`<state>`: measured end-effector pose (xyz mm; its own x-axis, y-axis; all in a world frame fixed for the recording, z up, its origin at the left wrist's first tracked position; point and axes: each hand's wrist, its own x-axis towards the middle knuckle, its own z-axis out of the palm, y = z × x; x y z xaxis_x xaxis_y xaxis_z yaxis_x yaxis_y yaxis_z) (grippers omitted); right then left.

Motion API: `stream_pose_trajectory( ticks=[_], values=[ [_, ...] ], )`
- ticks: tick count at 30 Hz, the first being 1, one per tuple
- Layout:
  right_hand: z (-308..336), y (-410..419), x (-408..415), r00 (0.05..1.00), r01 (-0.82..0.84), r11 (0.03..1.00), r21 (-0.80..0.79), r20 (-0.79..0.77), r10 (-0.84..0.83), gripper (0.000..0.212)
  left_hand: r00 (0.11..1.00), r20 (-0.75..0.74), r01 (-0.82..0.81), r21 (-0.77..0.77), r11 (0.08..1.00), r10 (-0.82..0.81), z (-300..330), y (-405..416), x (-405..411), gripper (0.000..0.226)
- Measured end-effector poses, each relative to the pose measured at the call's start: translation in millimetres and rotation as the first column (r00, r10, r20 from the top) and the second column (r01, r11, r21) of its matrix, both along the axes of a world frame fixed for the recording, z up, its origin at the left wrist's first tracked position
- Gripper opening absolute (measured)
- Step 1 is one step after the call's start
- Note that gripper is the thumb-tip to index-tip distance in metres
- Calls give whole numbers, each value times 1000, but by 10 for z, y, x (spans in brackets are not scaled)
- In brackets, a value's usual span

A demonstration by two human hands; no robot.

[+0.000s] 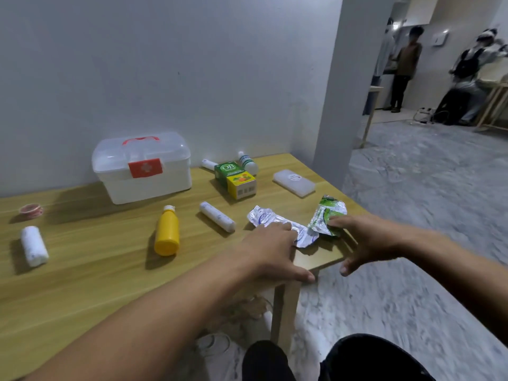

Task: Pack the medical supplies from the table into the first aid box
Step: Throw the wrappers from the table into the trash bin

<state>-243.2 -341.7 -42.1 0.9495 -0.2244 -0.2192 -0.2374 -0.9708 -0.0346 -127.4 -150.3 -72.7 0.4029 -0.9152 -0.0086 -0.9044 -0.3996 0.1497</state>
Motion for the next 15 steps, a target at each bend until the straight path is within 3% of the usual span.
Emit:
stream_pose_trajectory(
  ticks=[3, 5, 8, 11, 15],
  values=[
    [-259, -149, -251, 972, -2, 989, -146, 231, 36, 45, 1000, 25, 5, -132, 991, -1, -27, -22, -187, 42],
    [-387, -207, -453, 899, -40, 981, -187, 422, 117, 17, 1000, 2, 7, -232, 973, -7, -67, -53, -340, 20],
    [-486, -219, -791, 805, -55, 977, -207, 570, 166, 14, 996, 32, 90, -353, 931, -84, -164, -142, -586, 24],
    [-536, -245, -1139, 832, 14, 999, -42, 555, 12, 11, 975, 88, 224, -442, 869, -206, -208, -305, -912, 22],
    [-714, -466, -1532, 908, 207, 965, 160, 336, -251, 15, 933, 124, 358, -447, 820, -339, -329, -589, -1369, 16]
  ],
)
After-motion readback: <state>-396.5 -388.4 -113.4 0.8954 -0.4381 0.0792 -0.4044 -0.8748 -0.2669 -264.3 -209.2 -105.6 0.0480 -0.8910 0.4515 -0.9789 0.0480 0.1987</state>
